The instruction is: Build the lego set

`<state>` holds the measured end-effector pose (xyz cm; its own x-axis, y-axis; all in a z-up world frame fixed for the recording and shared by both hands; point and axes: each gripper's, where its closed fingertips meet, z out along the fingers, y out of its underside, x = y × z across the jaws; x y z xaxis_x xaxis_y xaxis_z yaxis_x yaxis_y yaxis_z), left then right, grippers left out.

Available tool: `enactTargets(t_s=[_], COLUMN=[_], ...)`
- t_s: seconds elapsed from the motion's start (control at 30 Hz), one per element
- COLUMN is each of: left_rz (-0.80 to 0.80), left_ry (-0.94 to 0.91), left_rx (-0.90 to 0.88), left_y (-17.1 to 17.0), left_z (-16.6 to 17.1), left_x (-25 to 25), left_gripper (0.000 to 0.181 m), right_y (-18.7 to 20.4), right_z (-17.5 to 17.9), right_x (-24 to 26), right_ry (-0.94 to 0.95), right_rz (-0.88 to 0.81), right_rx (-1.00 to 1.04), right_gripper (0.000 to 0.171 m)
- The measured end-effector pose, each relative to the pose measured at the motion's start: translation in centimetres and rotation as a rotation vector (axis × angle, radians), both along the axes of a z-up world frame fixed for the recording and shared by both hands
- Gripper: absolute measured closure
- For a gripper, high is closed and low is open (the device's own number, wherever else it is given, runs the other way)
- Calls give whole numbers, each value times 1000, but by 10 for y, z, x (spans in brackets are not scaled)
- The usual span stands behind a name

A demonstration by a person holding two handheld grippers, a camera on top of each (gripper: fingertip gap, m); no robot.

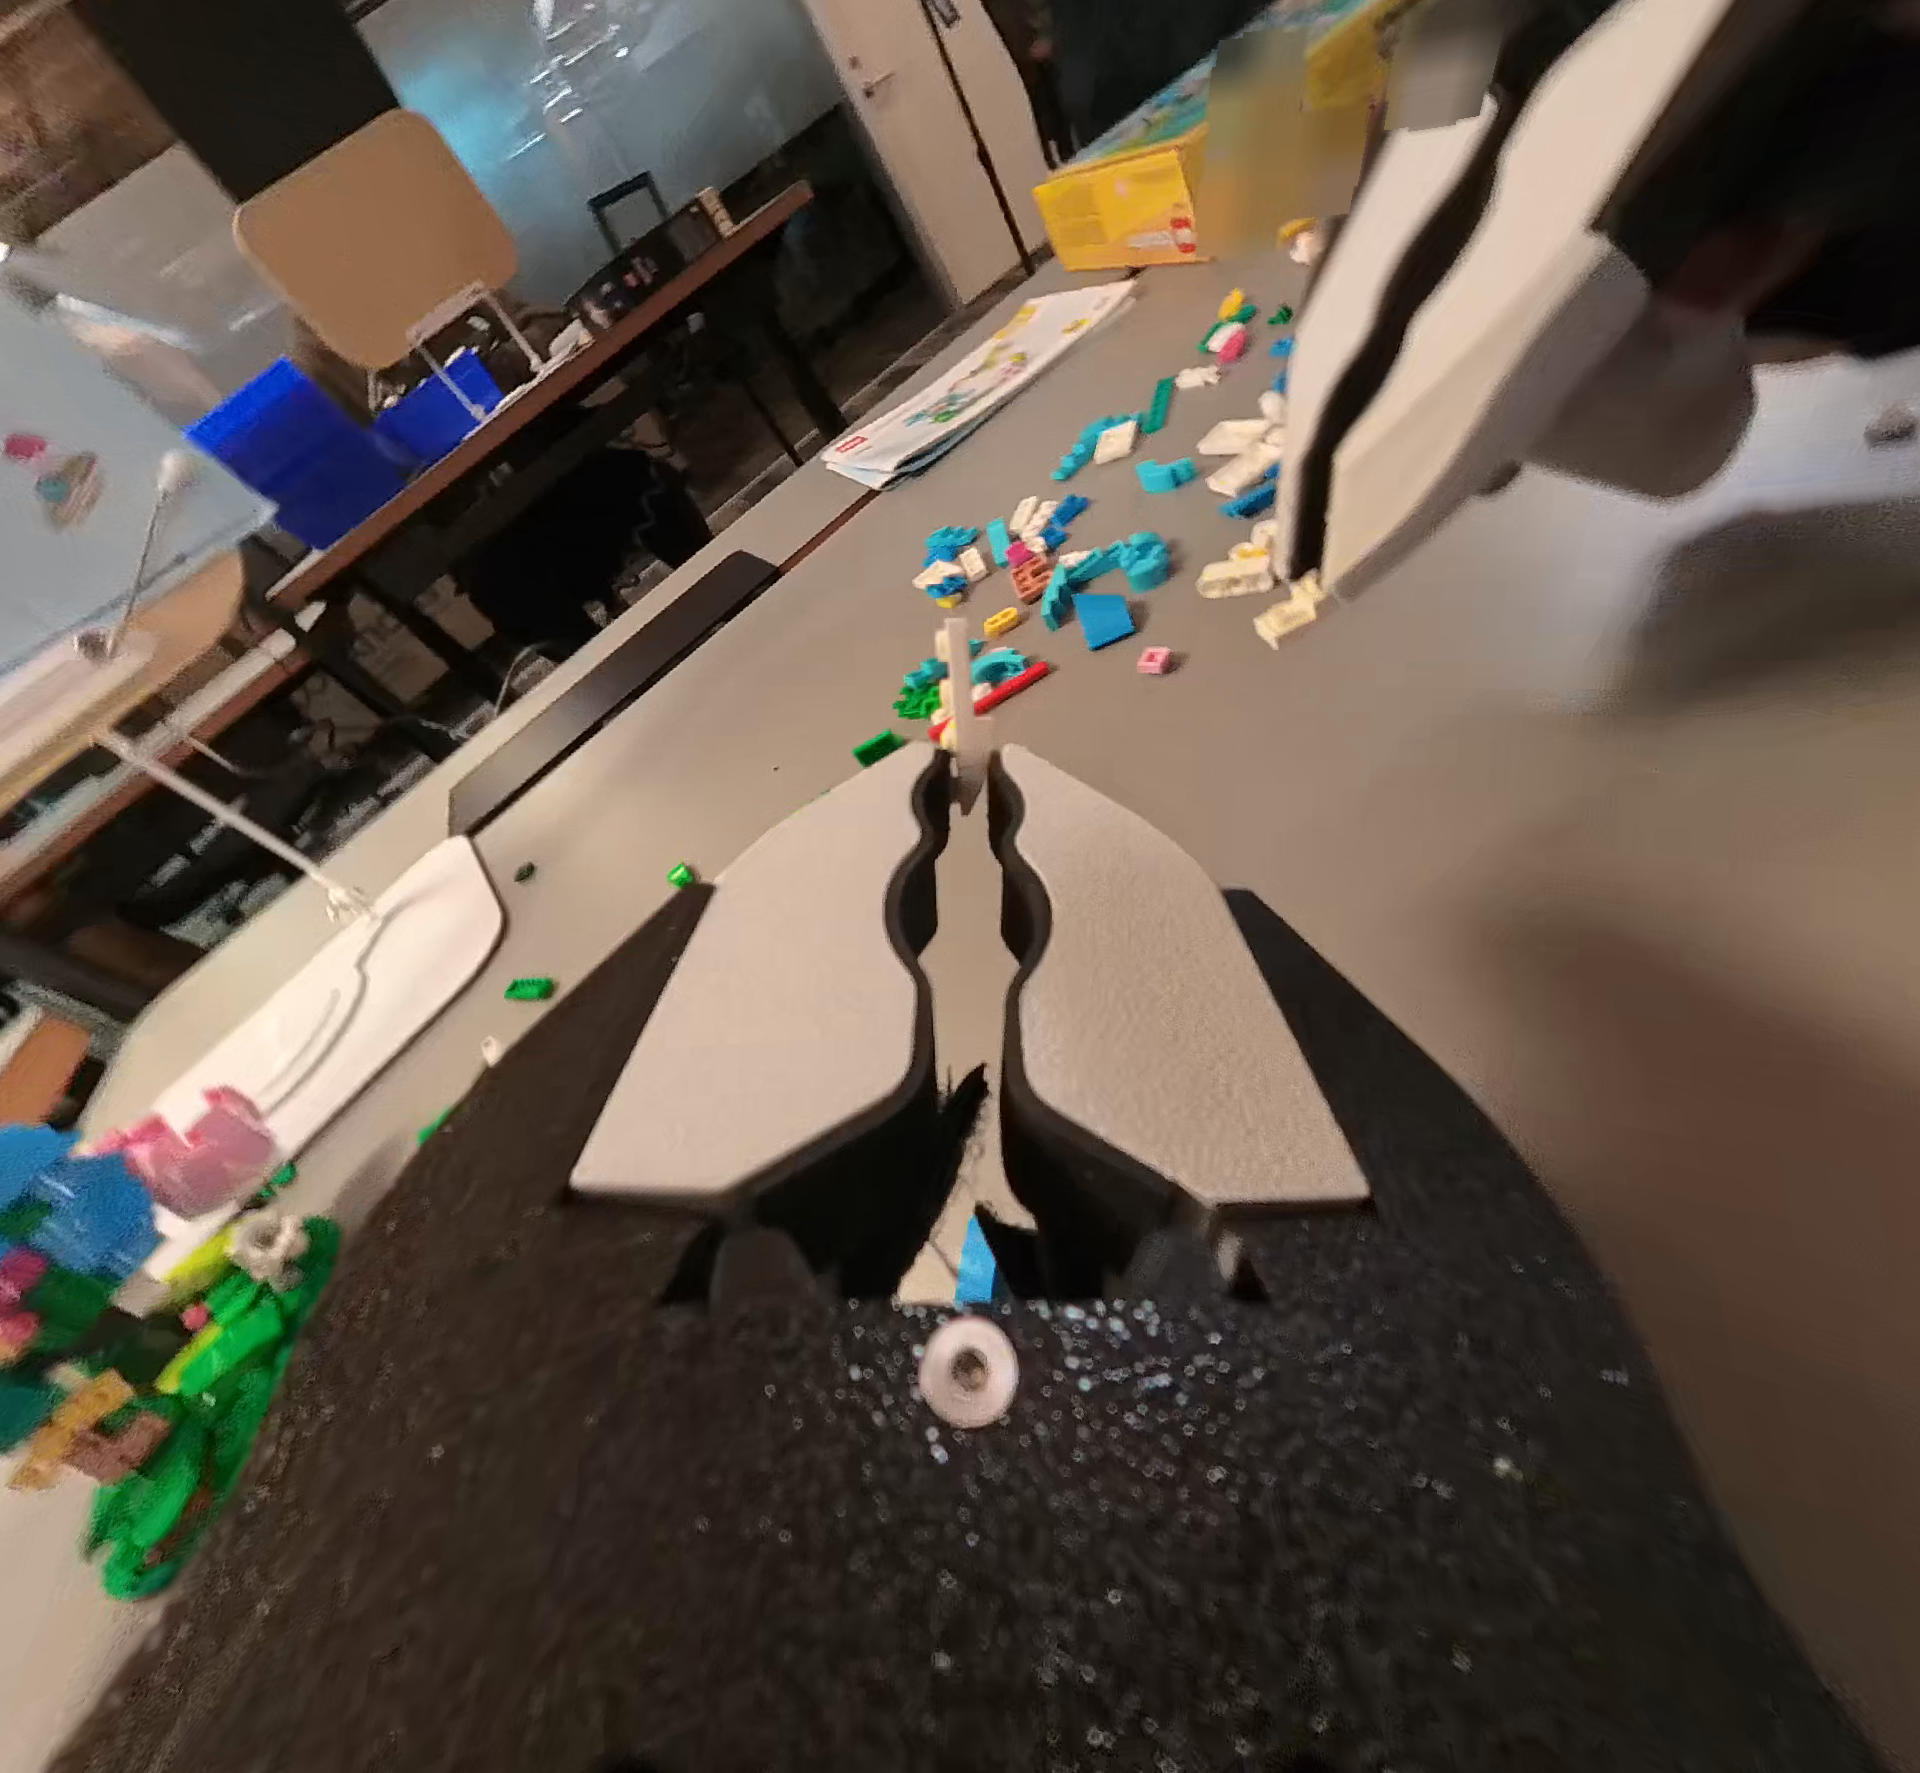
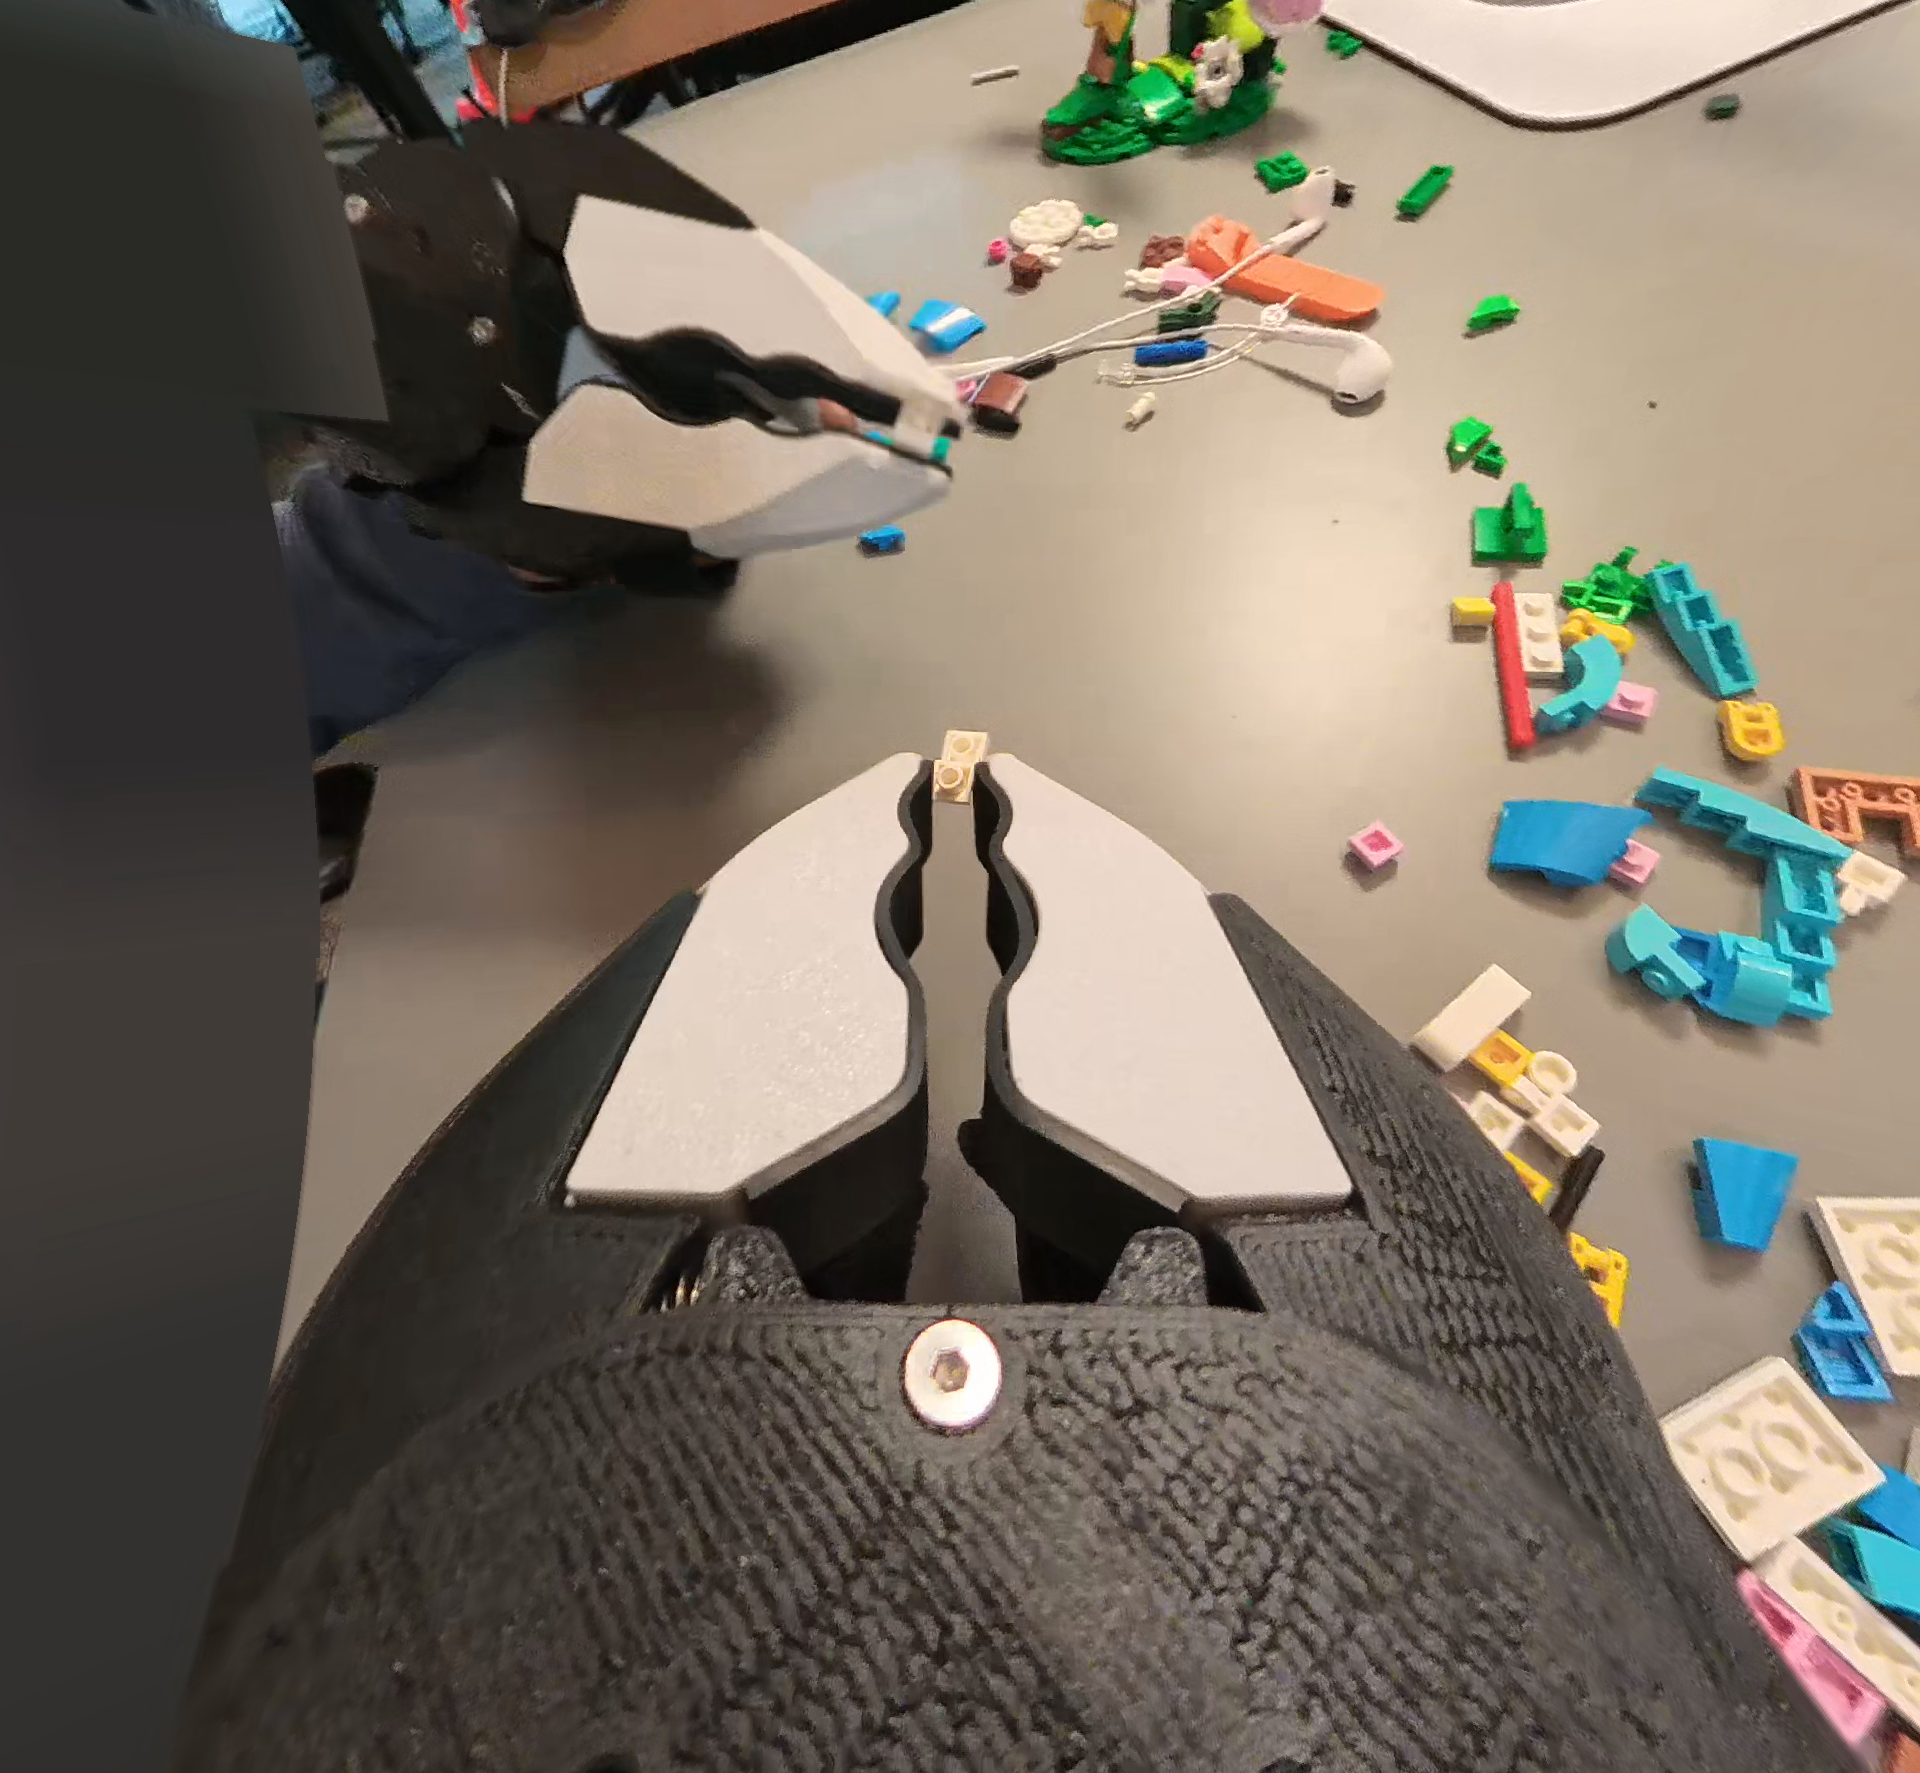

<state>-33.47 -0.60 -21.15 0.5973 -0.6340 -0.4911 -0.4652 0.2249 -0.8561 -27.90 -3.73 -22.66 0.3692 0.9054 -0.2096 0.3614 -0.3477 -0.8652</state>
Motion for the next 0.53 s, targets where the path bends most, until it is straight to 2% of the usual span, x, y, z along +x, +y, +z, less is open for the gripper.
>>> enactTargets(t_s=[0.17,0.43,0.53], left_rz=[-78,-269,-305], left_ry=[278,476,521], left_rx=[103,199,213], left_y=[-13,-41,-48], left_z=[-22,-42,-47], left_x=[20,48,55], left_gripper=[175,175,175], right_y=[-10,-31,-37], right_z=[2,-24,-23], right_x=[-1,10,10], right_ry=[-11,-177,-128], right_rz=[40,118,132], right_rx=[-13,-136,-192], right_gripper=[165,165,165])
